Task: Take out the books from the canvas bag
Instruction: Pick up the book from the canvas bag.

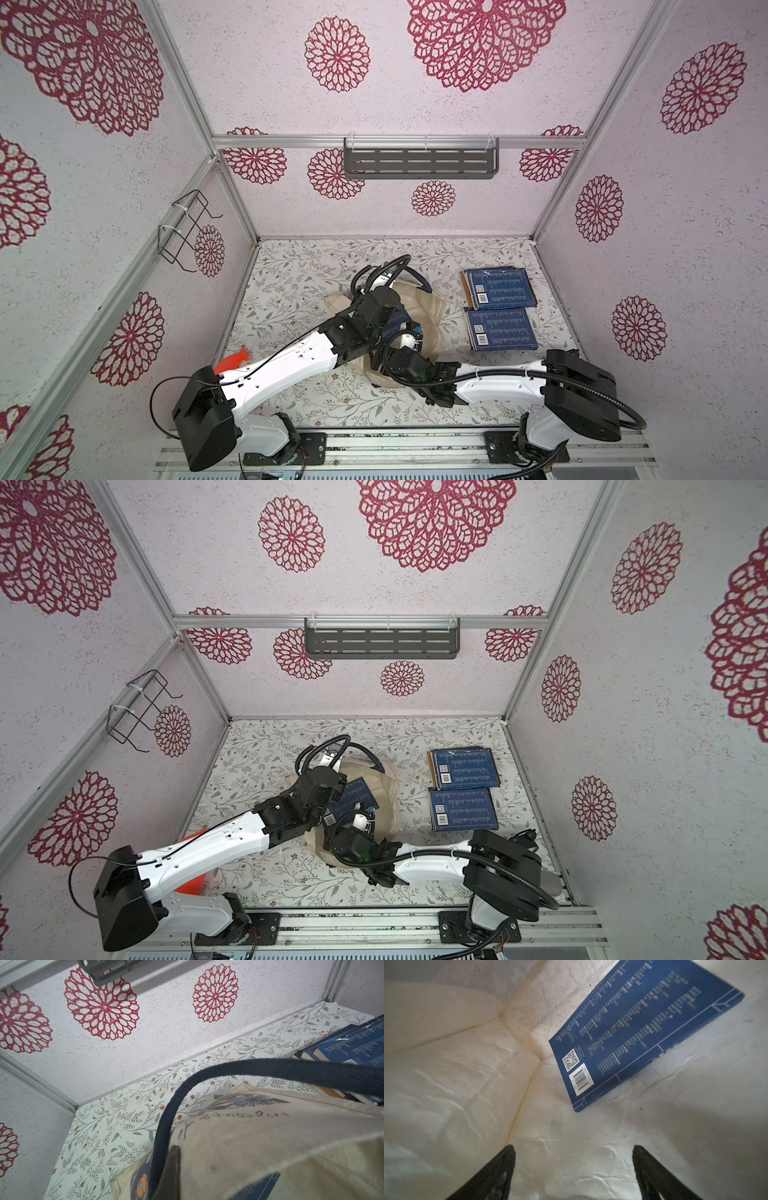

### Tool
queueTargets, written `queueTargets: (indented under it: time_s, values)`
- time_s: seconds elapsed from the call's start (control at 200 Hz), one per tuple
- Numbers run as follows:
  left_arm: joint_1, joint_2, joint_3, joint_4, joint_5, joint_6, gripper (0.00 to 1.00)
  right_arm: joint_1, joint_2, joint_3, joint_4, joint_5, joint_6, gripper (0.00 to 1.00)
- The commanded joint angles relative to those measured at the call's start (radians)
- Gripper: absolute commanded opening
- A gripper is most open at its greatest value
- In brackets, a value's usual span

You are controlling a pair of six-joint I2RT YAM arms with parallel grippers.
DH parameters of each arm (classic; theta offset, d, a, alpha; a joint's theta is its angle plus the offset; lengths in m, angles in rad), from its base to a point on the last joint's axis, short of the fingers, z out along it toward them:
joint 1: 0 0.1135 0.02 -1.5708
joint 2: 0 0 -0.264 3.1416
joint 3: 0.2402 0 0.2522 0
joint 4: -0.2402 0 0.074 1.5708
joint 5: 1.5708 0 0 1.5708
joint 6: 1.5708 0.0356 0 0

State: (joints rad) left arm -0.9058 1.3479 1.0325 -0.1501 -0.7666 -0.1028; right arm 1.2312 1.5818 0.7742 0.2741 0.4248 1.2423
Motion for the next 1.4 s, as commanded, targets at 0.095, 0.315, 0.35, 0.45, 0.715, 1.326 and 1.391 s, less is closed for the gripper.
queueTargets:
  time_s: [0.095, 0.315, 0.35, 0.45, 0.715, 1.326, 1.391]
  values:
    - [-0.011, -0.035, -0.006, 0.07, 0.02, -0.02, 0.0, -0.084, 0.042, 0.024, 0.063, -0.037, 0.031, 0.89]
    - [-0.015, -0.063, -0.022, 0.085, 0.037, -0.032, 0.0, -0.134, 0.108, 0.028, 0.114, -0.096, 0.05, 0.87]
    - [-0.015, -0.068, -0.027, 0.091, 0.042, -0.034, 0.0, -0.134, 0.113, 0.023, 0.132, -0.094, 0.051, 0.87]
    - [-0.017, -0.08, -0.041, 0.111, 0.056, -0.032, 0.0, -0.134, 0.128, 0.01, 0.178, -0.094, 0.064, 0.86]
    - [-0.035, -0.138, -0.087, 0.179, 0.12, -0.004, 0.0, -0.149, 0.17, 0.012, 0.205, -0.094, 0.099, 0.84]
    - [-0.097, -0.319, -0.241, 0.436, 0.115, 0.115, 0.0, -0.168, 0.195, -0.172, 0.481, 0.057, 0.096, 0.78]
    - [-0.104, -0.308, -0.235, 0.426, 0.116, 0.116, 0.0, -0.173, 0.191, -0.173, 0.521, 0.071, 0.044, 0.78]
